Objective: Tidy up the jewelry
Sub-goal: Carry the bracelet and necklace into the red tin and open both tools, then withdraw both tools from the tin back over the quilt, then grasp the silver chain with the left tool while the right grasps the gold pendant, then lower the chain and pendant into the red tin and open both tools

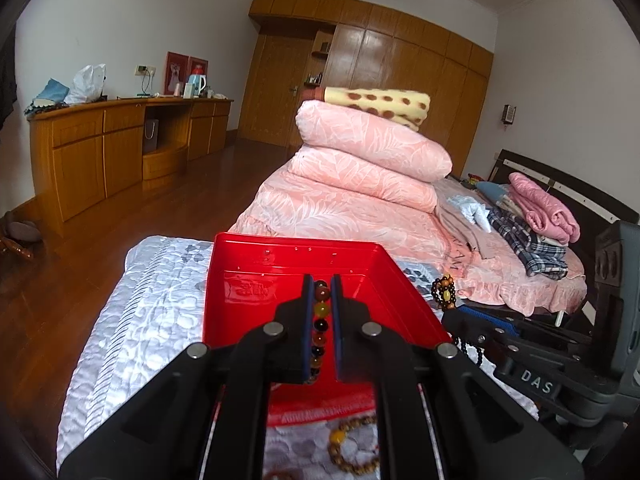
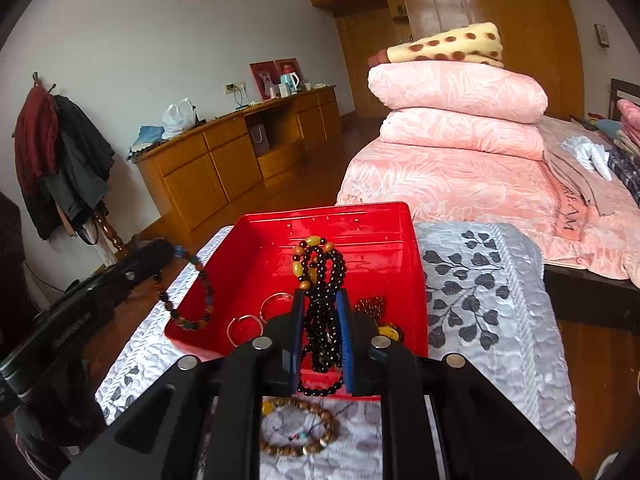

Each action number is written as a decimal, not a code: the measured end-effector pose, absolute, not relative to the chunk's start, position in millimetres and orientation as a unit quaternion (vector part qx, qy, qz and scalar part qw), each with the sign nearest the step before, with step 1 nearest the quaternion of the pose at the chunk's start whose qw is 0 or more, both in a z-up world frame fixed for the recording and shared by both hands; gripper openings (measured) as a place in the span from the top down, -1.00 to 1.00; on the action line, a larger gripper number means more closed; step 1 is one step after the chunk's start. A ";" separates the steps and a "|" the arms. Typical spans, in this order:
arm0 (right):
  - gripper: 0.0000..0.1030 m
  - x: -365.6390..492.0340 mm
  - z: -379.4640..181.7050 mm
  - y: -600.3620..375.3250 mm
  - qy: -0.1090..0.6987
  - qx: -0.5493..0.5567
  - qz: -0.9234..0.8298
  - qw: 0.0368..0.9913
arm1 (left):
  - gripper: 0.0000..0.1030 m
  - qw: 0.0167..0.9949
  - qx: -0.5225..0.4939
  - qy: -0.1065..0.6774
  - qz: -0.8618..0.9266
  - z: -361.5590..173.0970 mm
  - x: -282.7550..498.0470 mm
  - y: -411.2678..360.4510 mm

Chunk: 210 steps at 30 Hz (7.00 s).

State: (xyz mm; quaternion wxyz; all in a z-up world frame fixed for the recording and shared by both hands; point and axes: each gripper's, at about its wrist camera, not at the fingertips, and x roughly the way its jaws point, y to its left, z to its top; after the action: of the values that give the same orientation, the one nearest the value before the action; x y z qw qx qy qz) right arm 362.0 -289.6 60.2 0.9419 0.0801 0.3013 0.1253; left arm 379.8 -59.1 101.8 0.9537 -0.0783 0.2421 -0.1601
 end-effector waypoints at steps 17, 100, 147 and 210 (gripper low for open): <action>0.43 396.4 29.0 -284.2 0.324 0.081 0.112 0.936 | 0.27 0.945 -0.062 0.291 -0.135 62.4 428.4 -60.5; -0.78 237.0 -4.0 -267.7 0.324 0.056 0.128 0.936 | 0.69 0.907 -0.047 0.404 -0.112 -11.3 280.9 -30.2; 0.59 285.6 -41.1 -185.9 0.423 0.011 0.167 0.891 | 0.67 0.908 -0.031 0.401 -0.118 -11.7 277.8 12.7; -0.08 387.6 32.9 -283.9 0.316 0.083 0.108 0.939 | -0.17 0.948 -0.051 0.281 -0.138 73.4 419.7 -55.2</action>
State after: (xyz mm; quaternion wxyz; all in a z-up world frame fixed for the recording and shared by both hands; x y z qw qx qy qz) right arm 387.6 -283.9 33.0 0.9389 0.0828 0.3160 0.1081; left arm 419.7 -55.2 73.4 0.9482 -0.0506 0.2813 -0.1384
